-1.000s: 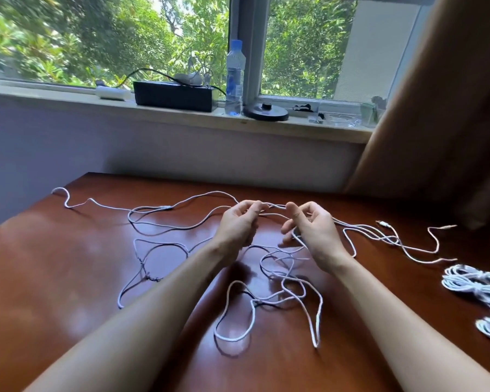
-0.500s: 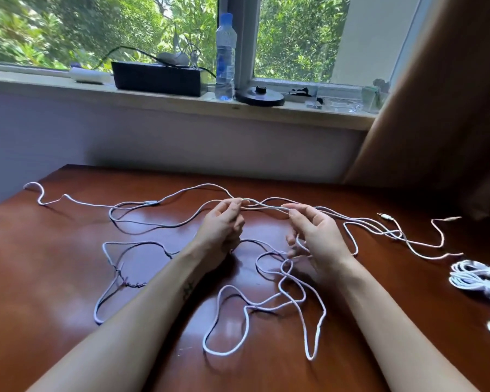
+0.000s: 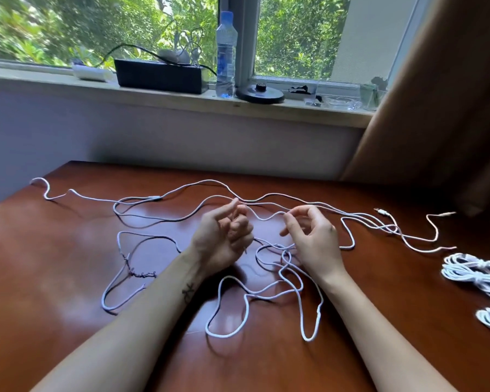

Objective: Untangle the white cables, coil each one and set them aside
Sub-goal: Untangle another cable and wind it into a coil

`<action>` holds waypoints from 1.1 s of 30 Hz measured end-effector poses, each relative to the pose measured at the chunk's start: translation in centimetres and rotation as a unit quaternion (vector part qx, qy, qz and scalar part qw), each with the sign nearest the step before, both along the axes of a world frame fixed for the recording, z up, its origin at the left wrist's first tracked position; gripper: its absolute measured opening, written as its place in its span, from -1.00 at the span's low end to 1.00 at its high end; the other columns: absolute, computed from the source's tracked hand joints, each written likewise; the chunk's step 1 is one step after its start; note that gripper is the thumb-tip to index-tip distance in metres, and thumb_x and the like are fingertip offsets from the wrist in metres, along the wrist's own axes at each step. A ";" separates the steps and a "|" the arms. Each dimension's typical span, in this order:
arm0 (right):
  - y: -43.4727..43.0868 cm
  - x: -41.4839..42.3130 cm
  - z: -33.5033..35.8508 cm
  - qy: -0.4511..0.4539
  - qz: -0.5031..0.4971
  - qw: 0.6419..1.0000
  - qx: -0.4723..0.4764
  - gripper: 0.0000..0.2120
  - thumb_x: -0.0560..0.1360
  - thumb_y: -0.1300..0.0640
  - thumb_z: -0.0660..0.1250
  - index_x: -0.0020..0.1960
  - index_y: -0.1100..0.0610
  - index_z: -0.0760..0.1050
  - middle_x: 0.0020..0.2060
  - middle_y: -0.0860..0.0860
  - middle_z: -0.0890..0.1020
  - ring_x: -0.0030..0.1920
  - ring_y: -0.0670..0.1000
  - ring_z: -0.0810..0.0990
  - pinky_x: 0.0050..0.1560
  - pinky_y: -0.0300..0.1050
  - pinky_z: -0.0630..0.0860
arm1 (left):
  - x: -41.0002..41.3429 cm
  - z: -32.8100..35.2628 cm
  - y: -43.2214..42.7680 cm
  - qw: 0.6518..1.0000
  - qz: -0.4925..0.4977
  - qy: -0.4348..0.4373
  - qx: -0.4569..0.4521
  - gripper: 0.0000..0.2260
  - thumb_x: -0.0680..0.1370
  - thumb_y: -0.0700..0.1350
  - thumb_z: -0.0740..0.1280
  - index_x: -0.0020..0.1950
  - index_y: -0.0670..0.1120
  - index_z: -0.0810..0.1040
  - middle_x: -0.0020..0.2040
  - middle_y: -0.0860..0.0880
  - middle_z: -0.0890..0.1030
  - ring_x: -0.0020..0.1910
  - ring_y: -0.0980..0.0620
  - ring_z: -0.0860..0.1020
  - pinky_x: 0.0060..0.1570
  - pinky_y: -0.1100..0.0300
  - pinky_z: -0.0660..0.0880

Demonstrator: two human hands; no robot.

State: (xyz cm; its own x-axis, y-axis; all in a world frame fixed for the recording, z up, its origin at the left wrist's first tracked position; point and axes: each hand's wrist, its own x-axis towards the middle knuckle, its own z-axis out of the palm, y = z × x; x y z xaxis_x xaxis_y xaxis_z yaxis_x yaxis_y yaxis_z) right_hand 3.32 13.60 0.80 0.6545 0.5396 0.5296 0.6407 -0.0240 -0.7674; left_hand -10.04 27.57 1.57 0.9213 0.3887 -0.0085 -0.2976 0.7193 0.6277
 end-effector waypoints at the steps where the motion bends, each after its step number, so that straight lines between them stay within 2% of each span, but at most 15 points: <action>1: 0.0 0.0 -0.2 -0.007 0.000 1.000 -0.010 -0.91 0.55 0.02 0.43 -0.08 -0.03 0.53 -0.32 -0.18 0.68 -0.32 -0.11 0.66 -0.25 -0.03 0.57 | -0.2 0.0 0.0 0.999 -0.014 -0.022 -0.026 -0.70 0.63 0.02 0.21 -0.21 -0.11 0.50 -0.51 0.05 0.28 -0.52 0.11 0.15 -0.44 0.22 -0.01; 3: 0.0 -0.1 -0.4 -0.022 0.001 0.999 -0.045 -0.90 0.53 -0.05 0.44 -0.09 -0.07 0.56 -0.35 -0.18 0.67 -0.38 -0.10 0.62 -0.26 -0.03 0.56 | -0.5 0.2 -0.1 0.996 -0.029 -0.061 -0.055 -0.67 0.66 0.04 0.18 -0.20 -0.10 0.51 -0.50 0.07 0.30 -0.48 0.10 0.16 -0.38 0.21 0.00; 5: -0.2 -0.1 -0.6 -0.054 0.001 0.993 -0.101 -0.89 0.50 -0.13 0.44 -0.08 -0.11 0.59 -0.37 -0.20 0.65 -0.35 -0.11 0.62 -0.20 -0.03 0.58 | -0.7 0.3 -0.2 0.994 -0.022 -0.084 -0.070 -0.67 0.66 0.03 0.19 -0.23 -0.09 0.50 -0.48 0.06 0.30 -0.44 0.09 0.16 -0.36 0.20 0.03; 8: -0.5 -0.6 -0.4 -0.165 -0.014 0.962 -0.218 -0.85 0.49 -0.21 0.41 -0.04 -0.17 0.61 -0.33 -0.24 0.64 -0.29 -0.17 0.59 -0.18 -0.15 0.48 | -0.8 0.2 -0.6 0.992 -0.047 -0.098 -0.058 -0.57 0.66 -0.01 0.17 -0.41 -0.04 0.32 -0.54 0.01 0.26 -0.42 0.04 0.21 -0.36 0.19 0.23; 10: -0.5 -0.9 -0.1 -0.187 -0.010 0.953 -0.237 -0.84 0.50 -0.23 0.40 -0.03 -0.18 0.62 -0.25 -0.21 0.68 -0.24 -0.15 0.60 -0.21 -0.18 0.35 | -0.7 0.1 -1.2 0.991 -0.079 -0.097 -0.038 -0.51 0.66 -0.02 0.12 -0.48 -0.05 0.28 -0.58 -0.02 0.26 -0.41 0.01 0.25 -0.35 0.15 0.32; 12: -0.6 -1.0 0.0 -0.188 -0.003 0.953 -0.238 -0.85 0.50 -0.21 0.41 -0.02 -0.17 0.63 -0.21 -0.18 0.71 -0.21 -0.12 0.62 -0.22 -0.18 0.30 | -0.5 0.1 -1.7 0.990 -0.089 -0.105 -0.039 -0.50 0.66 -0.02 0.10 -0.50 -0.06 0.28 -0.58 -0.03 0.27 -0.41 0.02 0.24 -0.35 0.16 0.28; 16: -0.6 -0.7 -0.1 -0.212 0.027 0.949 -0.232 -0.86 0.48 -0.19 0.45 -0.03 -0.16 0.67 -0.21 -0.16 0.71 -0.19 -0.12 0.60 -0.21 -0.20 0.34 | -0.1 0.5 -1.0 0.986 -0.009 -0.126 -0.112 -0.57 0.69 0.01 0.07 -0.34 -0.09 0.37 -0.44 -0.01 0.30 -0.43 0.05 0.25 -0.41 0.21 0.29; 18: -0.5 -0.9 -0.3 -0.212 0.065 0.949 -0.223 -0.89 0.47 -0.12 0.49 -0.03 -0.14 0.70 -0.20 -0.14 0.70 -0.23 -0.13 0.56 -0.19 -0.15 0.43 | 0.0 0.7 -0.4 0.980 0.036 -0.132 -0.142 -0.60 0.71 0.04 0.05 -0.18 -0.14 0.47 -0.38 -0.02 0.33 -0.44 0.06 0.27 -0.43 0.24 0.29; 21: -0.1 -1.5 -0.5 -0.193 0.117 0.949 -0.218 -0.87 0.46 -0.05 0.51 0.00 -0.11 0.72 -0.21 -0.11 0.70 -0.26 -0.15 0.53 -0.13 -0.07 0.55 | 0.2 0.7 0.3 0.980 0.081 -0.121 -0.133 -0.62 0.70 0.04 0.06 0.07 -0.16 0.59 -0.35 -0.04 0.36 -0.44 0.06 0.26 -0.44 0.25 0.30; 24: 0.1 -2.0 -0.8 -0.165 0.153 0.952 -0.209 -0.80 0.44 -0.01 0.46 0.04 -0.05 0.73 -0.19 -0.11 0.72 -0.24 -0.14 0.60 -0.11 -0.08 0.58 | 0.6 0.5 0.8 0.984 0.138 -0.086 -0.066 -0.63 0.72 0.07 0.02 0.23 -0.07 0.55 -0.32 -0.03 0.38 -0.42 0.09 0.24 -0.42 0.27 0.31; 27: 0.1 -2.1 -0.6 -0.141 0.179 0.956 -0.185 -0.70 0.43 0.09 0.29 0.07 0.01 0.72 -0.18 -0.06 0.71 -0.23 -0.14 0.60 -0.10 -0.15 0.55 | 1.0 -0.1 0.9 0.968 0.234 -0.010 0.087 -0.66 0.72 0.05 0.03 0.27 -0.05 0.52 -0.33 -0.01 0.40 -0.45 0.13 0.25 -0.44 0.29 0.25; 28: 0.1 -2.1 -0.5 -0.139 0.183 0.957 -0.175 -0.67 0.43 0.11 0.25 0.08 0.01 0.71 -0.21 -0.04 0.68 -0.23 -0.11 0.59 -0.11 -0.16 0.53 | 1.0 -0.4 0.8 0.950 0.262 0.020 0.168 -0.67 0.72 0.03 0.05 0.26 -0.07 0.53 -0.34 0.00 0.42 -0.45 0.14 0.25 -0.44 0.29 0.23; 31: -0.2 -2.4 0.2 -0.141 0.199 0.961 -0.130 -0.60 0.41 0.32 0.24 0.10 0.02 0.69 -0.24 -0.06 0.63 -0.20 -0.09 0.59 -0.11 -0.20 0.51 | 1.0 -1.4 0.4 0.857 0.298 0.075 0.414 -0.72 0.72 -0.04 0.12 0.22 -0.08 0.60 -0.30 0.00 0.50 -0.40 0.16 0.33 -0.36 0.28 0.29; 33: -0.3 -2.5 0.5 -0.130 0.197 0.967 -0.095 -0.56 0.42 0.42 0.26 0.11 0.00 0.66 -0.17 -0.09 0.67 -0.14 -0.09 0.63 -0.07 -0.21 0.54 | 1.2 -2.0 0.2 0.827 0.288 0.082 0.475 -0.75 0.71 -0.06 0.14 0.21 -0.04 0.60 -0.27 -0.02 0.52 -0.38 0.22 0.37 -0.28 0.26 0.32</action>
State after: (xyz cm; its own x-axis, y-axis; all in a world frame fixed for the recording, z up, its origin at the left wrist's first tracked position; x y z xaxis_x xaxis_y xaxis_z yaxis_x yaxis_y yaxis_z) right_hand 0.77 13.34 1.26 0.2370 0.8237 0.5152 0.7996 0.1358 -0.5849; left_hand -8.86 27.77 -0.43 0.5983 0.6653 0.4465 -0.2738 -0.3539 0.8943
